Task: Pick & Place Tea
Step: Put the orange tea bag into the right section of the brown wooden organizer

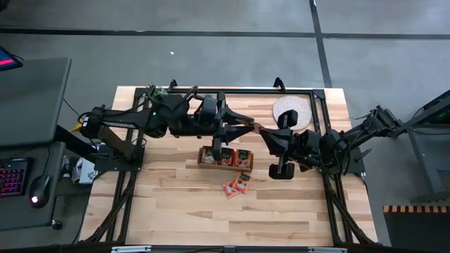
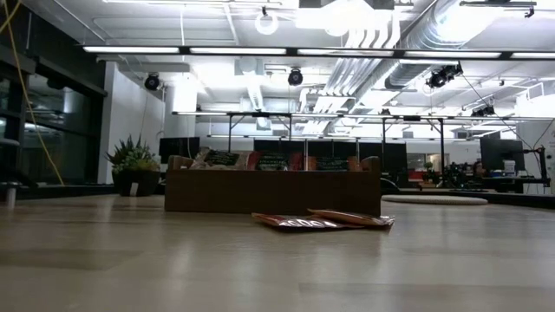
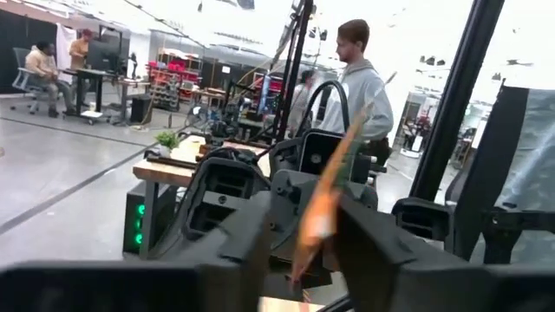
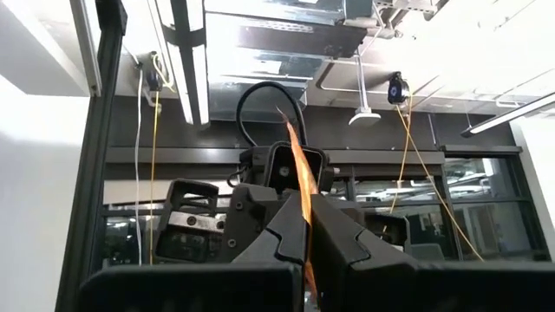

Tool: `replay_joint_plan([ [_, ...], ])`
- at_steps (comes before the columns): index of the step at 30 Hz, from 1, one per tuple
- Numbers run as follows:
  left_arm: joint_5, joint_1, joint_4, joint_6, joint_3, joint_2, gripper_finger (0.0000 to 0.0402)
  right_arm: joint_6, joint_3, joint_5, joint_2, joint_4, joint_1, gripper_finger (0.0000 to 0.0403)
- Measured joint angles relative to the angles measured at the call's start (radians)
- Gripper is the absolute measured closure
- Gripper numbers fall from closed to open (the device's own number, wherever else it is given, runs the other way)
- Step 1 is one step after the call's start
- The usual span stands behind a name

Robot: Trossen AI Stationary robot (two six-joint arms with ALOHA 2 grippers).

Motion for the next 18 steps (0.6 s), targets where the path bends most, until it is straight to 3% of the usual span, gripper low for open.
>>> replay_joint_plan([
  [3,0.001,0.000,-0.004,0.022,0.000,0.000,0.0357,0.000,0.000,0.004,0.000,-0.001,0.000,0.0403],
  [5,0.002,-0.001,-0.004,0.023,0.000,0.000,0.0387,0.000,0.000,0.006,0.000,0.000,0.000,0.0403],
  [12,-0.002,0.000,-0.047,0.041,0.001,-0.005,0.0396,0.000,-0.001,0.018,-0.005,-0.031,0.001,0.0401],
  [18,-0.053,0.000,-0.152,0.048,0.001,-0.028,0.0399,0.011,-0.003,0.072,-0.046,-0.129,0.027,0.0375],
])
